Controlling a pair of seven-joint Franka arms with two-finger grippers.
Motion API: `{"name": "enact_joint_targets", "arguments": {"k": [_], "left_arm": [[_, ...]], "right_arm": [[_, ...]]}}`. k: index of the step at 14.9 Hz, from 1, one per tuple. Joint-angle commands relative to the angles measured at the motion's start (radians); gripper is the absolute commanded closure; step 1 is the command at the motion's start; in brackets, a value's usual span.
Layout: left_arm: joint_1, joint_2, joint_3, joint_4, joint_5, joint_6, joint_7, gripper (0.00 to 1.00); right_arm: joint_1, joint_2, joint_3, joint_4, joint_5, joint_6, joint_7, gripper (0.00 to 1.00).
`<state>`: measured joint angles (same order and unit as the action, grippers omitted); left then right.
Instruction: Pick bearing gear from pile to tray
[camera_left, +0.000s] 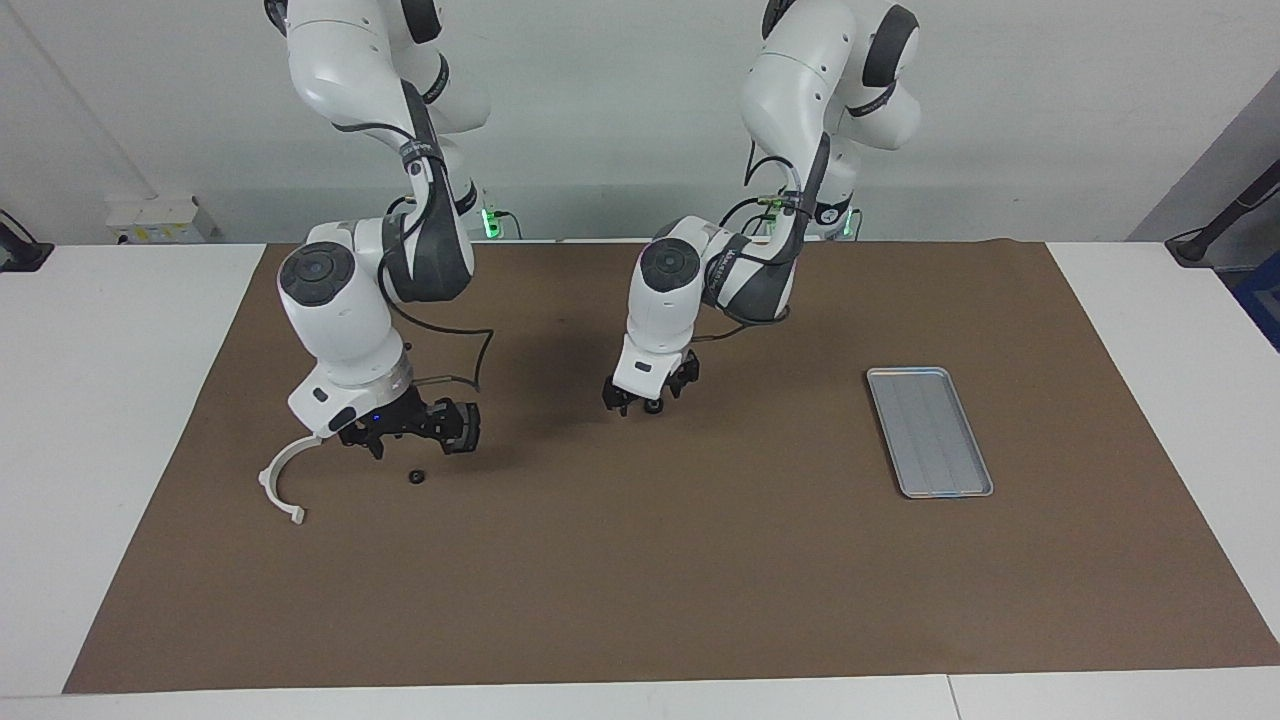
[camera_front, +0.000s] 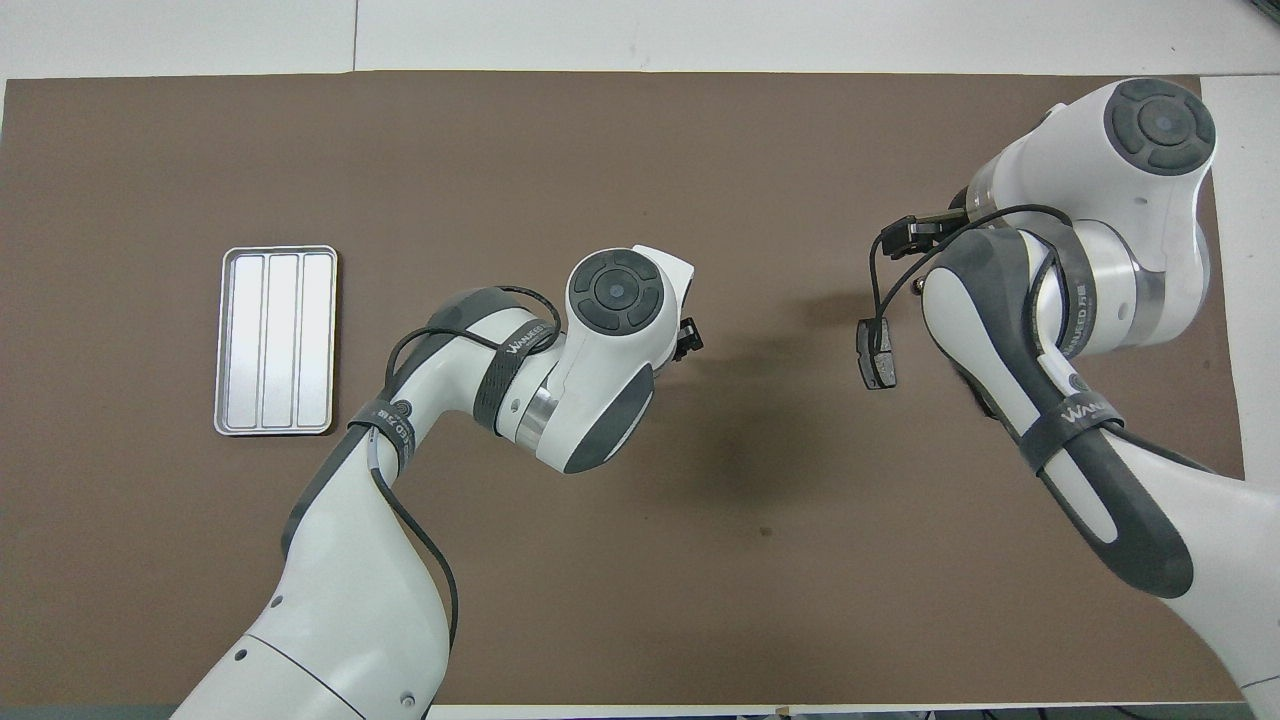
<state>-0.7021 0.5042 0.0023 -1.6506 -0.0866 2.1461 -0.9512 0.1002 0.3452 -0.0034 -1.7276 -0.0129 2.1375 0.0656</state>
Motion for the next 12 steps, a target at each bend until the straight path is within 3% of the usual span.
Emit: {"name": "enact_joint_targets", "arguments": {"k": [1,9,12], "left_arm": [[-0.008,-0.009,0.012,-0.012,-0.013,-0.025,-0.006,0.00],[-0.016,-0.015,0.010,-0.072,-0.015,0.034,-0.041,0.00],[-0.016,-0.023,0.010,-0.110,-0.015,0.070,-0.044,0.05]], "right_arm": [[-0.039,-0.017,0.014,-0.062,0.010,0.061,-0.062,0.00],[-0.068,0.012,0.014,-0.105,0.010,0.125,-0.113,0.01],[-0.063,0.032,0.014,-0.107,0.010,0.151,-0.112,0.01]]}}
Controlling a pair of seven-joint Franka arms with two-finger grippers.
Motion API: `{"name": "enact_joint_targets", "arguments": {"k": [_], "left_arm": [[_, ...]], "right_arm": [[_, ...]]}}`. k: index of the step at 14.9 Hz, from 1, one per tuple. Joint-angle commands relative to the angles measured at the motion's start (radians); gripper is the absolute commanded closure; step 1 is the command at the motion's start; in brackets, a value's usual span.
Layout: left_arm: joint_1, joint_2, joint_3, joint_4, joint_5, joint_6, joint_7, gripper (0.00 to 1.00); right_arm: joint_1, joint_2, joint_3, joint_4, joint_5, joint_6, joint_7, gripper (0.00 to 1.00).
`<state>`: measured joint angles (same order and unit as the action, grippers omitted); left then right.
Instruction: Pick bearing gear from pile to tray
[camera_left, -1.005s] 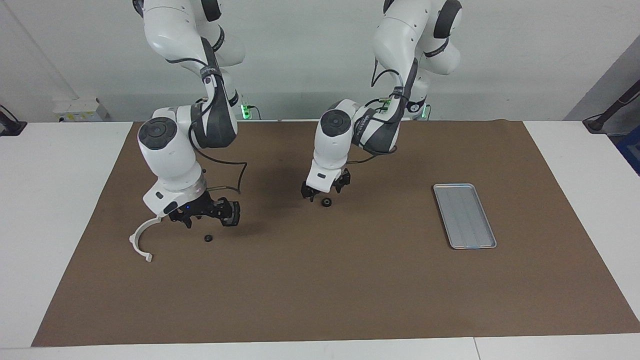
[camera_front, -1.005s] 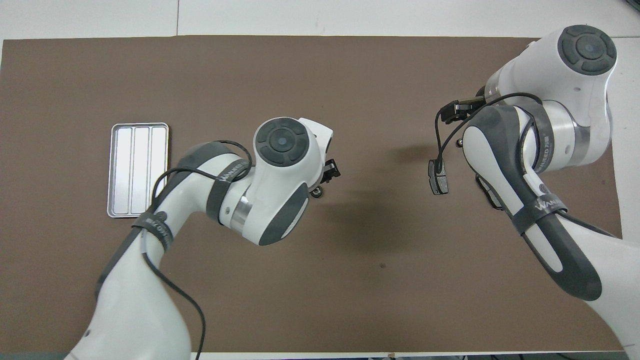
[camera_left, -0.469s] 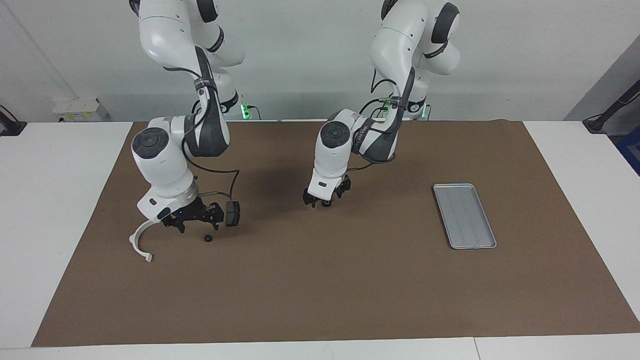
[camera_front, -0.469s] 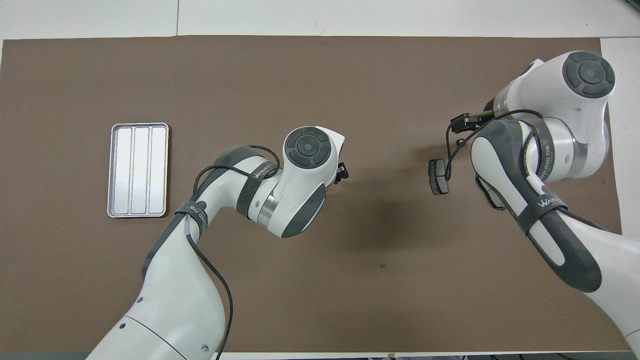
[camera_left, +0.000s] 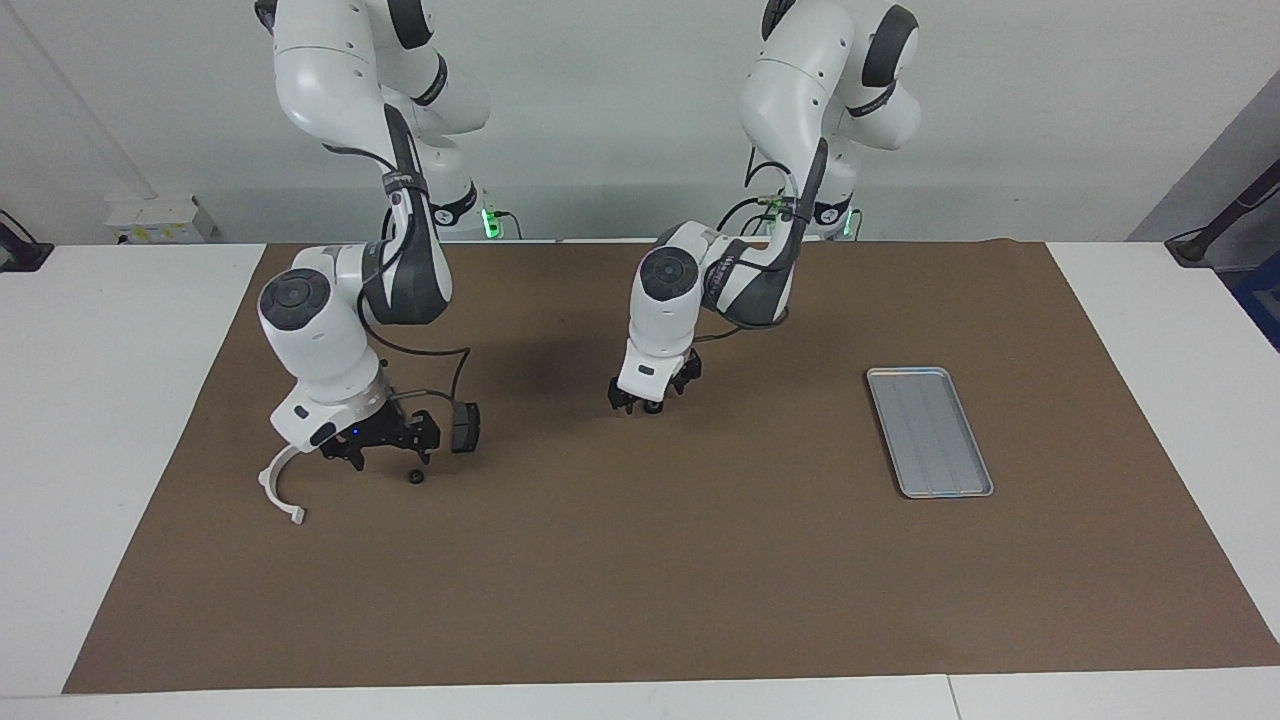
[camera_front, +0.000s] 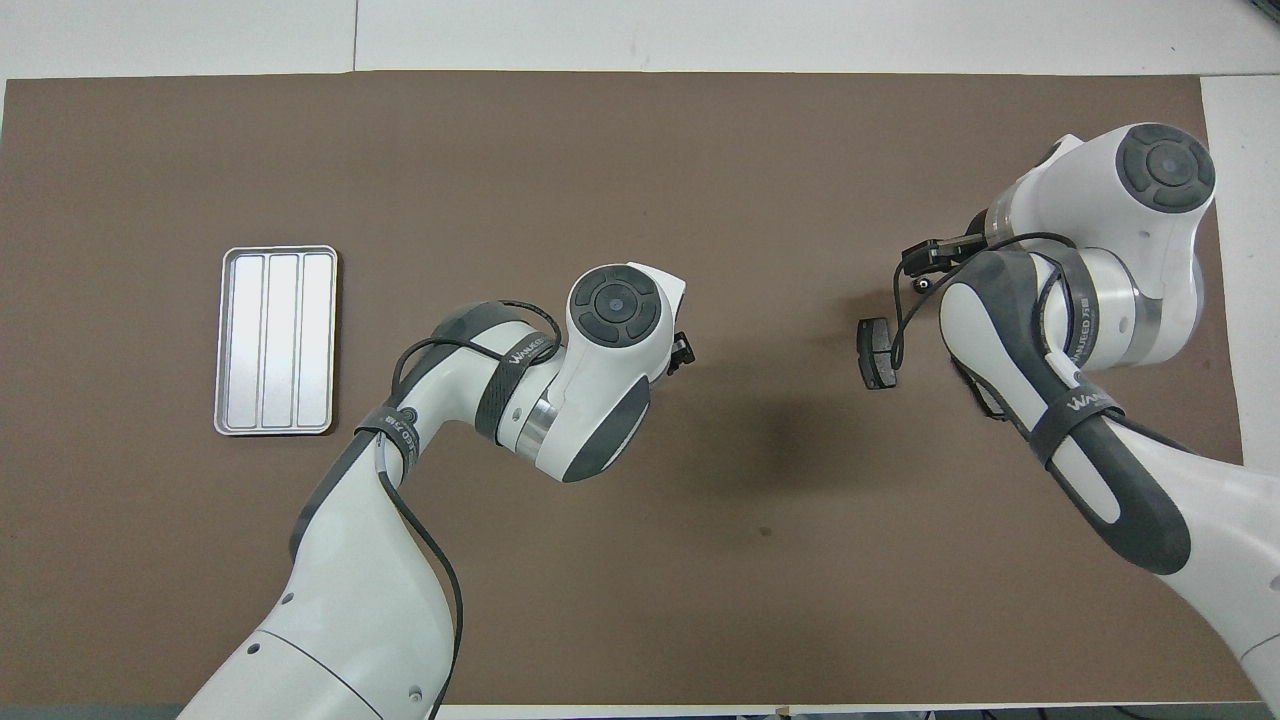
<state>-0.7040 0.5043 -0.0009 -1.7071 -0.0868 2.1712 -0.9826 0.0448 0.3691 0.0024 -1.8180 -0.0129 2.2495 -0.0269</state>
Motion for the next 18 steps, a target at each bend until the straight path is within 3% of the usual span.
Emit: {"name": "enact_joint_targets", "arguments": {"k": [1,6,9,11,13,14,18], "left_arm": [[-0.012,-0.024,0.013,-0.057,-0.014,0.059,-0.013,0.07],[-0.008,-0.024,0.013,-0.057,-0.014,0.059,-0.013,0.28],[-0.009,-0.024,0.013,-0.057,-0.014,0.056,-0.013,0.48],[-0.014,-0.024,0.015,-0.057,-0.014,0.059,-0.016,0.68],[-0.017,-0.026,0.015,-0.068,-0.014,0.061,-0.036,0.96],[-0.017,-0.026,0.016,-0.066,-0.014,0.059,-0.039,1.00],[-0.006,-0.041,0.024,-0.046,-0.014,0.006,-0.041,1.00]], "right_arm": [[-0.010,0.017,0.008,-0.017,0.010,0.054,-0.021,0.01],[-0.003,0.039,0.008,-0.012,0.010,0.074,-0.016,0.02],[-0.002,0.068,0.008,-0.011,0.010,0.113,-0.011,0.03],[-0.002,0.074,0.008,-0.009,0.010,0.114,-0.010,0.03],[0.000,0.077,0.010,-0.011,0.010,0.113,-0.008,0.03],[0.001,0.080,0.010,-0.011,0.010,0.113,-0.008,0.04],[0.009,0.086,0.010,-0.012,0.011,0.111,-0.008,0.05]]}}
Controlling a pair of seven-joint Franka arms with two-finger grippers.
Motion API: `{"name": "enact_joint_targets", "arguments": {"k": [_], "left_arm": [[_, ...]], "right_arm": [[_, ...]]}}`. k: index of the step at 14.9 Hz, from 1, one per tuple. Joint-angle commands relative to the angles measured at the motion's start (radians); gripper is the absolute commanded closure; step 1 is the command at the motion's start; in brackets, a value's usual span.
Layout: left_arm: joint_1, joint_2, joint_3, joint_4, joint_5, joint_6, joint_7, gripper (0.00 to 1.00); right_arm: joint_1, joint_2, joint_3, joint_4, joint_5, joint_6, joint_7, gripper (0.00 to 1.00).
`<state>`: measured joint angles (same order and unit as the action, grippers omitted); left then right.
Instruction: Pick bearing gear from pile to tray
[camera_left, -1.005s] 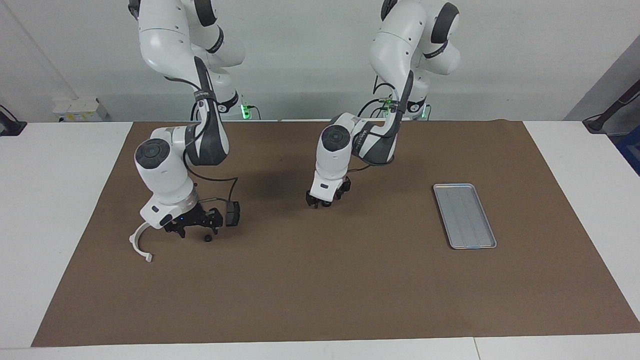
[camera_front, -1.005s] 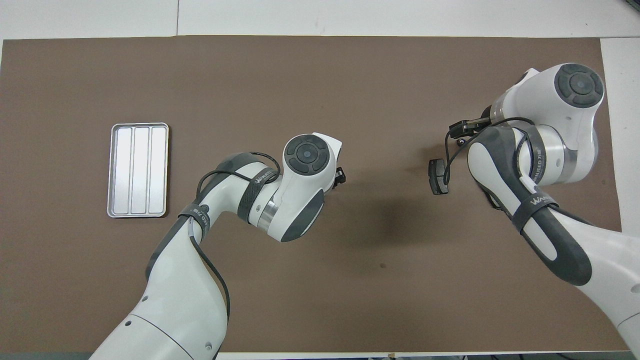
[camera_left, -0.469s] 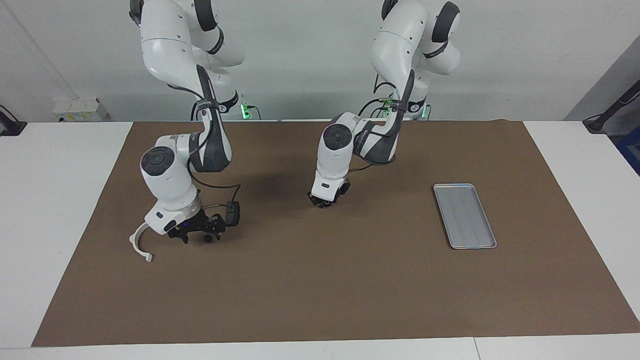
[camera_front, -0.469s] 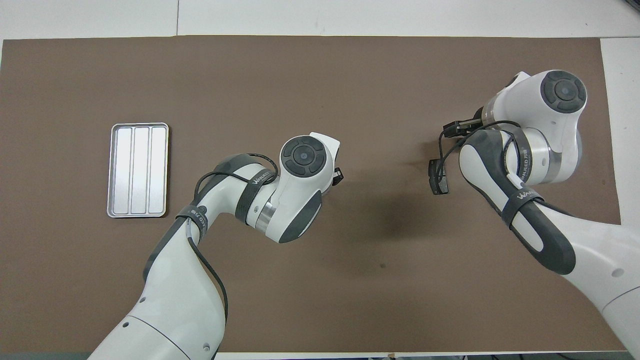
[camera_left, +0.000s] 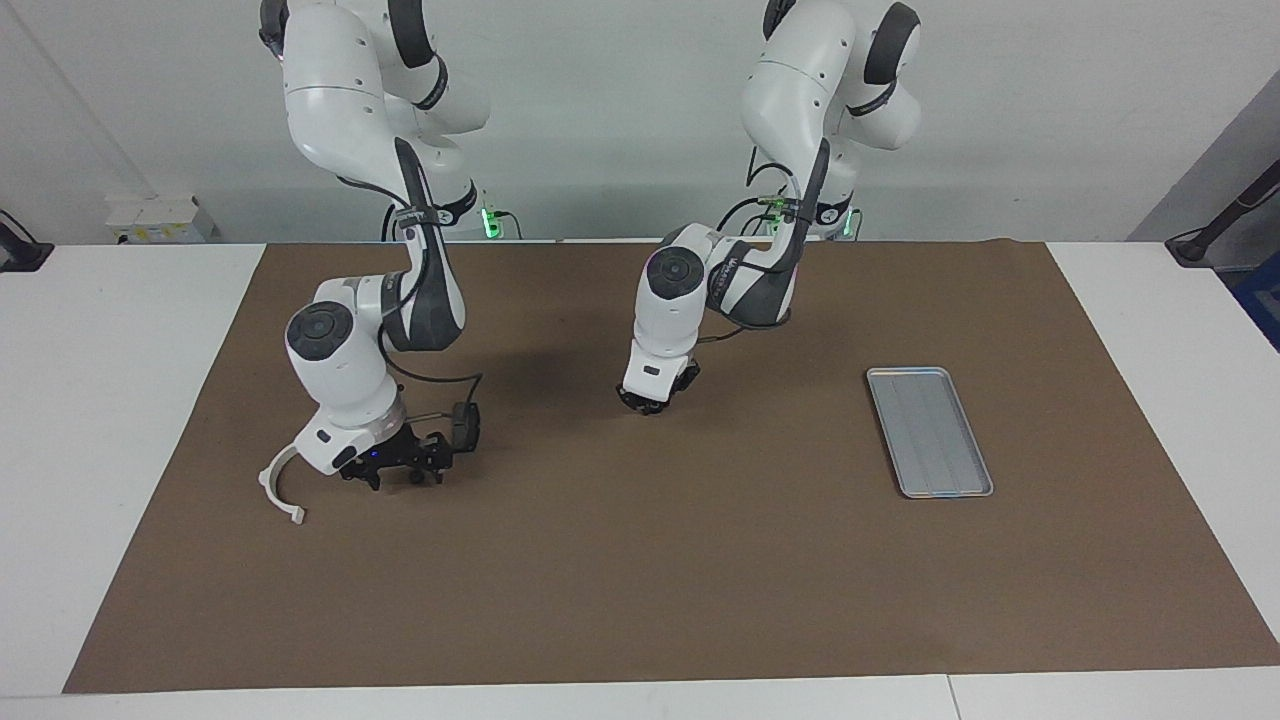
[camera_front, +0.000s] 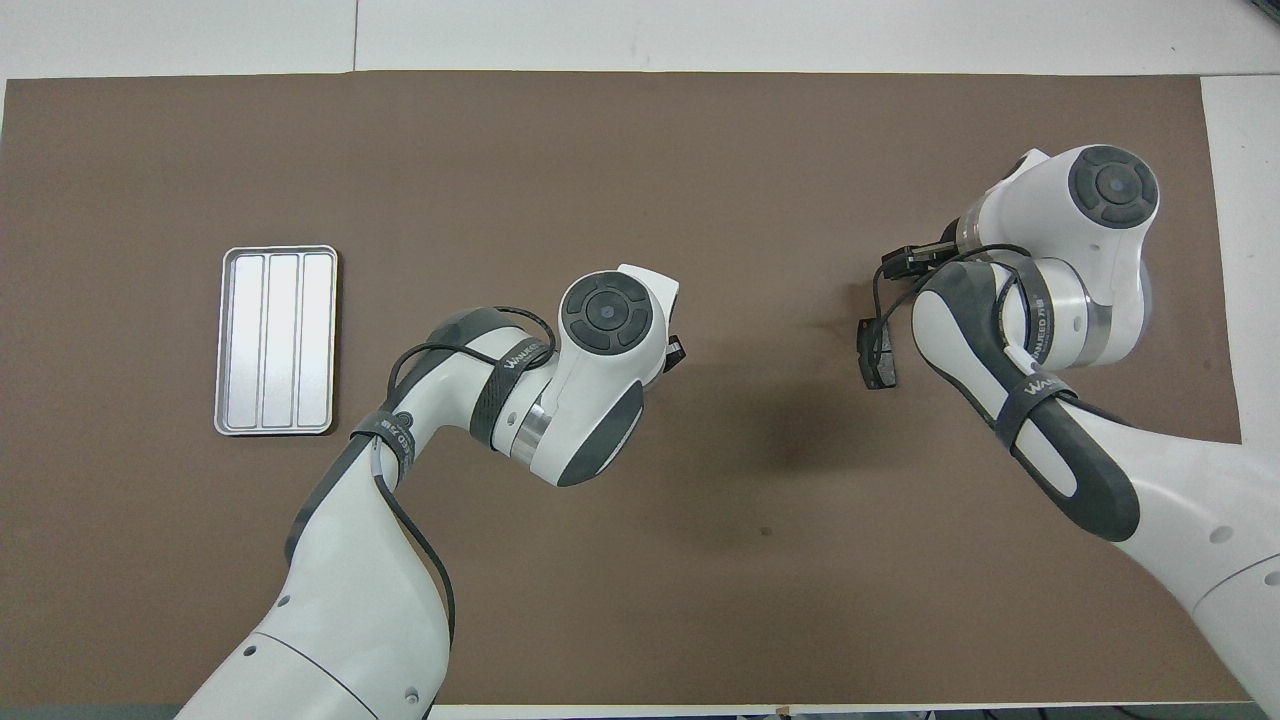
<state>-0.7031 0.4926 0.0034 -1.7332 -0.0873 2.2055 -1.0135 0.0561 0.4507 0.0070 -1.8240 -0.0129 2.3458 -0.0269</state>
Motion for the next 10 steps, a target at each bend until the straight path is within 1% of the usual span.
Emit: {"name": "enact_joint_targets", "arguments": {"k": [1,4,7,9,10], "left_arm": [[0.006,-0.055,0.020,-0.020,-0.012,-0.047,-0.002,1.00],[0.074,-0.133,0.020,-0.035,-0.012,-0.101,0.041,1.00],[0.186,-0.231,0.018,-0.090,-0.012,-0.194,0.215,1.00],[0.272,-0.287,0.018,-0.144,-0.012,-0.211,0.358,1.00],[0.305,-0.302,0.018,-0.166,-0.012,-0.222,0.421,1.00]], "right_arm": [[-0.002,0.008,0.005,-0.006,0.011,0.015,-0.008,0.05],[-0.002,0.009,0.005,-0.011,0.011,0.014,-0.010,0.08],[-0.005,0.006,0.005,-0.015,0.011,-0.008,-0.025,0.09],[-0.005,0.002,0.005,-0.020,0.011,-0.034,-0.028,0.12],[-0.004,-0.001,0.005,-0.018,0.011,-0.043,-0.028,0.13]]}}
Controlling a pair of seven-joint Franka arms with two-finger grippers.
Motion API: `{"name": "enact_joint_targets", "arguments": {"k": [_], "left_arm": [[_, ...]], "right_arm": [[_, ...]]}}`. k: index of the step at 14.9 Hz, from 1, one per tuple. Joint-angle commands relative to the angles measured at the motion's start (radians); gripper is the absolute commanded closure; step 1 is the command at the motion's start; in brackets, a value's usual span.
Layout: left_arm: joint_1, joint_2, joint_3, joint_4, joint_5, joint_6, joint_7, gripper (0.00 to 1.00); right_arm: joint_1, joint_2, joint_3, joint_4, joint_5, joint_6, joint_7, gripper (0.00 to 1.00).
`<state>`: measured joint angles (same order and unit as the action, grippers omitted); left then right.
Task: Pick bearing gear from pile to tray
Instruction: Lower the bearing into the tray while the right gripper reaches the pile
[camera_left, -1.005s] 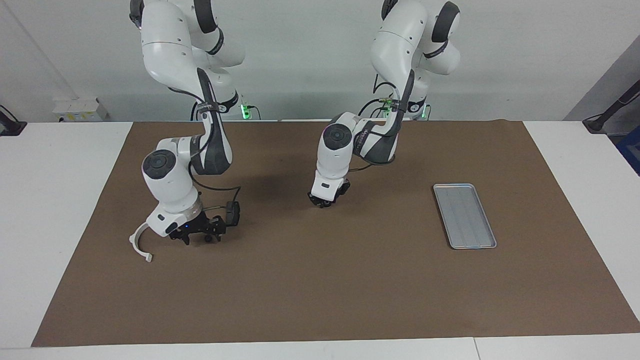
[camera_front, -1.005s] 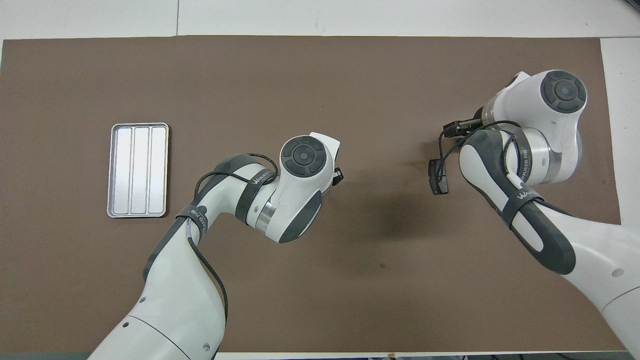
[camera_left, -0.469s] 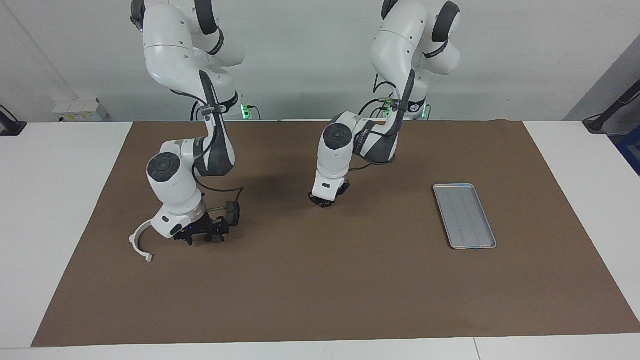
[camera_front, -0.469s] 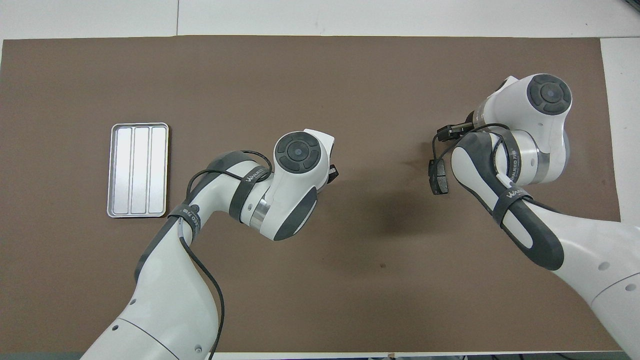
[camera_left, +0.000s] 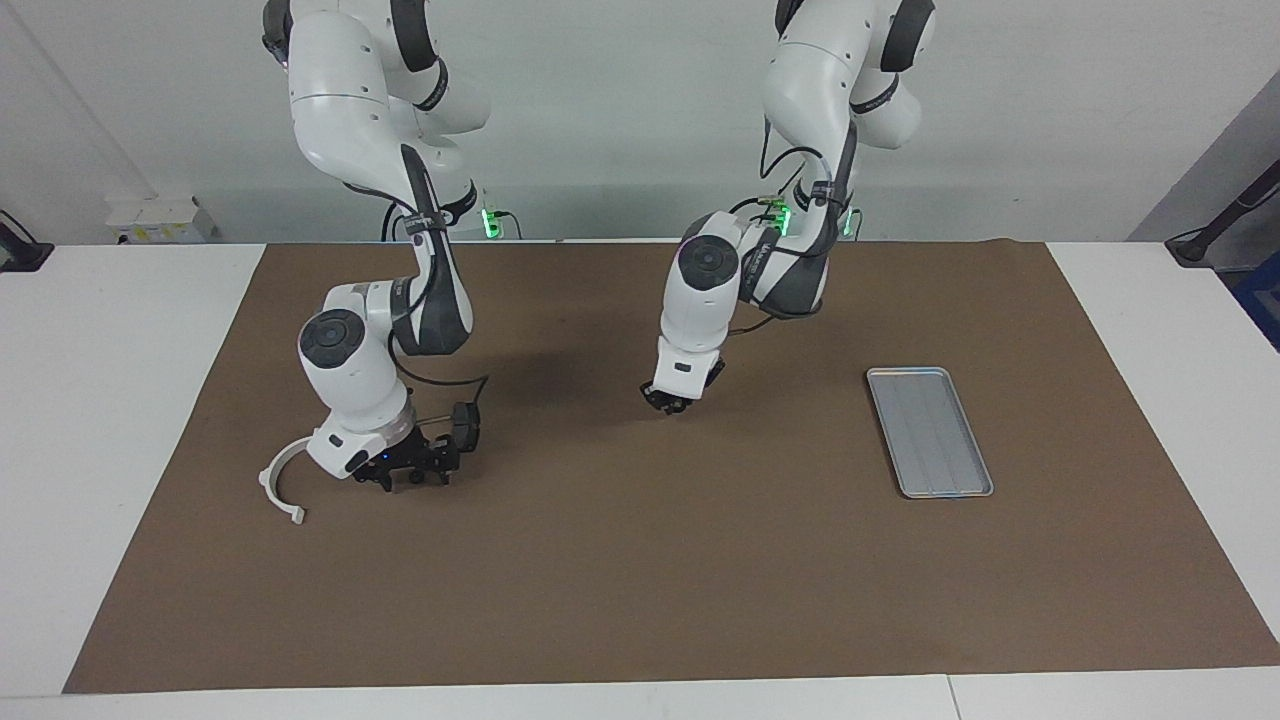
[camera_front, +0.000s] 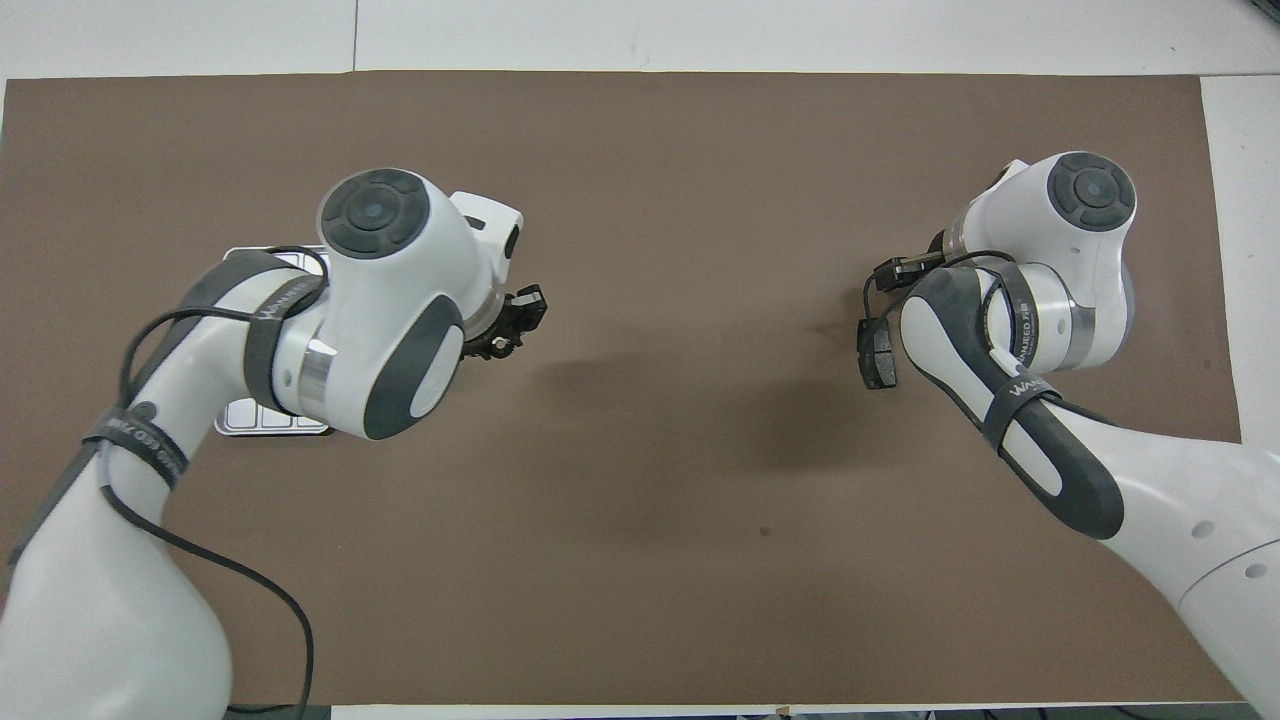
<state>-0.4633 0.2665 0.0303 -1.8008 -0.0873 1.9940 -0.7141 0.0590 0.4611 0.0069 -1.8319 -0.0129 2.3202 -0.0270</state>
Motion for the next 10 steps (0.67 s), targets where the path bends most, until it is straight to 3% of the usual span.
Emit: {"name": "enact_joint_targets", "arguments": {"k": [1,3,4,7,9,10], "left_arm": [[0.099,-0.082,-0.007,-0.109,-0.012,-0.017,0.186,1.00],[0.181,-0.085,-0.007,-0.114,-0.012,-0.046,0.324,1.00],[0.216,-0.087,-0.007,-0.114,-0.012,-0.056,0.381,1.00],[0.302,-0.089,-0.007,-0.123,-0.012,-0.049,0.542,1.00],[0.340,-0.102,-0.007,-0.167,-0.012,0.001,0.606,1.00],[0.350,-0.108,-0.007,-0.199,-0.012,0.046,0.640,1.00]], "right_arm": [[-0.007,-0.012,0.005,-0.010,0.011,-0.027,-0.028,0.15],[-0.005,-0.013,0.005,-0.010,0.011,-0.030,-0.028,0.20],[-0.005,-0.013,0.005,-0.010,0.011,-0.030,-0.028,0.27],[-0.005,-0.012,0.005,-0.007,0.011,-0.030,-0.027,0.61],[-0.005,-0.010,0.005,-0.001,0.010,-0.030,-0.025,0.93],[-0.004,-0.010,0.005,0.005,0.010,-0.030,-0.024,1.00]]}}
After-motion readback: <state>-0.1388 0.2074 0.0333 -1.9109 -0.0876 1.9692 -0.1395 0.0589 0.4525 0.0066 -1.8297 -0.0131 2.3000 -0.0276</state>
